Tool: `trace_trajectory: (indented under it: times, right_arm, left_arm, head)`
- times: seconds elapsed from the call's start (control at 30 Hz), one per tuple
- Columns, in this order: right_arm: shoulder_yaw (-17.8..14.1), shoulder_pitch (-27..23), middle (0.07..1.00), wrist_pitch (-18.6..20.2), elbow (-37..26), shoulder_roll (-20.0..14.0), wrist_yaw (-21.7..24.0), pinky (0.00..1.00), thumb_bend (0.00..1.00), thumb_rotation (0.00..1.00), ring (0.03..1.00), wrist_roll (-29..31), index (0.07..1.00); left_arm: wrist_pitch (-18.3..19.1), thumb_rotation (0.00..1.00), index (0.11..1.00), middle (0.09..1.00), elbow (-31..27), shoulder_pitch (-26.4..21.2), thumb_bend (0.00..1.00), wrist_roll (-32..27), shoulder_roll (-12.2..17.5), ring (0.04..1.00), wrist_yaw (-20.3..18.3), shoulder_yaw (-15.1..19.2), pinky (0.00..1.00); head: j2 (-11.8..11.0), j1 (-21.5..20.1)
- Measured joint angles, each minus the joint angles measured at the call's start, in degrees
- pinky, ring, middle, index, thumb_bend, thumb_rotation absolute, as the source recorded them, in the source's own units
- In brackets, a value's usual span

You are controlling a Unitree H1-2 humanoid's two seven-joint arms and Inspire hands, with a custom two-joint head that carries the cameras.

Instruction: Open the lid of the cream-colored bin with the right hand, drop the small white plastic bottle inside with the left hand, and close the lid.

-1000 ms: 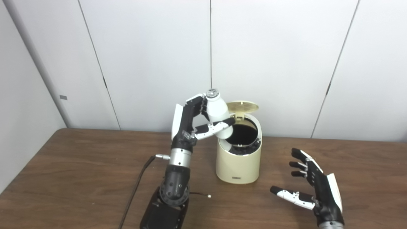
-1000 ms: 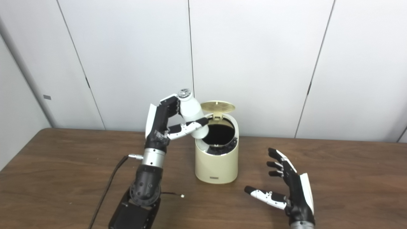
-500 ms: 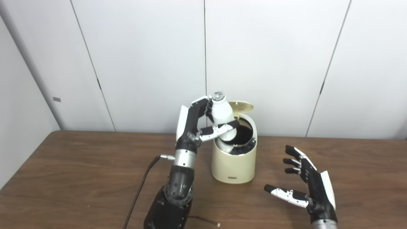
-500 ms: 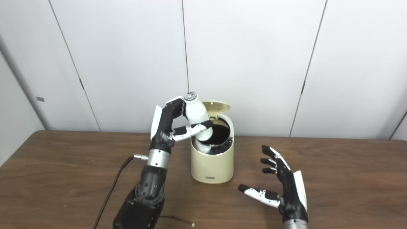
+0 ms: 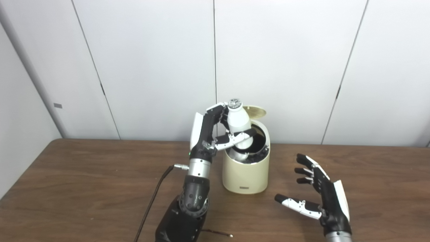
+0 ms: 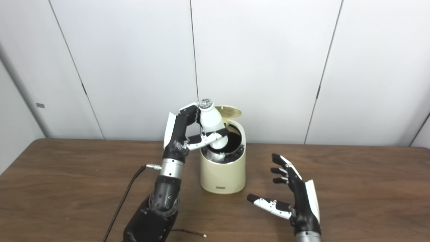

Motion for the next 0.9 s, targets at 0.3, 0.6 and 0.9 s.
trace_trajectory:
  times: [0.3, 0.6, 0.9]
  right_arm:
    - [0.0, 0.2, 0.828, 0.0, -0.4, 0.5, 0.0, 0.63, 0.77, 0.21, 0.749, -0.1, 0.814]
    - [-0.1, 0.2, 0.828, 0.0, -0.7, 0.7, 0.0, 0.63, 0.76, 0.2, 0.744, 0.3, 0.811]
    - [-0.1, 0.2, 0.828, 0.0, -1.0, 0.9, 0.0, 0.62, 0.77, 0.2, 0.734, 1.0, 0.809]
  left_arm:
    - [0.0, 0.0, 0.51, 0.482, 2.9, -0.6, 0.5, -0.9, 0.8, 0.41, 5.2, -3.9, 0.34]
    - [-0.6, 0.0, 0.512, 0.479, 4.5, -1.3, 0.5, -1.6, 1.5, 0.407, 7.6, -6.1, 0.34]
    - [-2.2, 0.0, 0.522, 0.518, 5.8, -1.4, 0.5, -2.1, 1.6, 0.422, 7.0, -5.9, 0.39]
  head:
    - [0.2, -0.2]
    - [0.4, -0.3]
    - [0.4, -0.3]
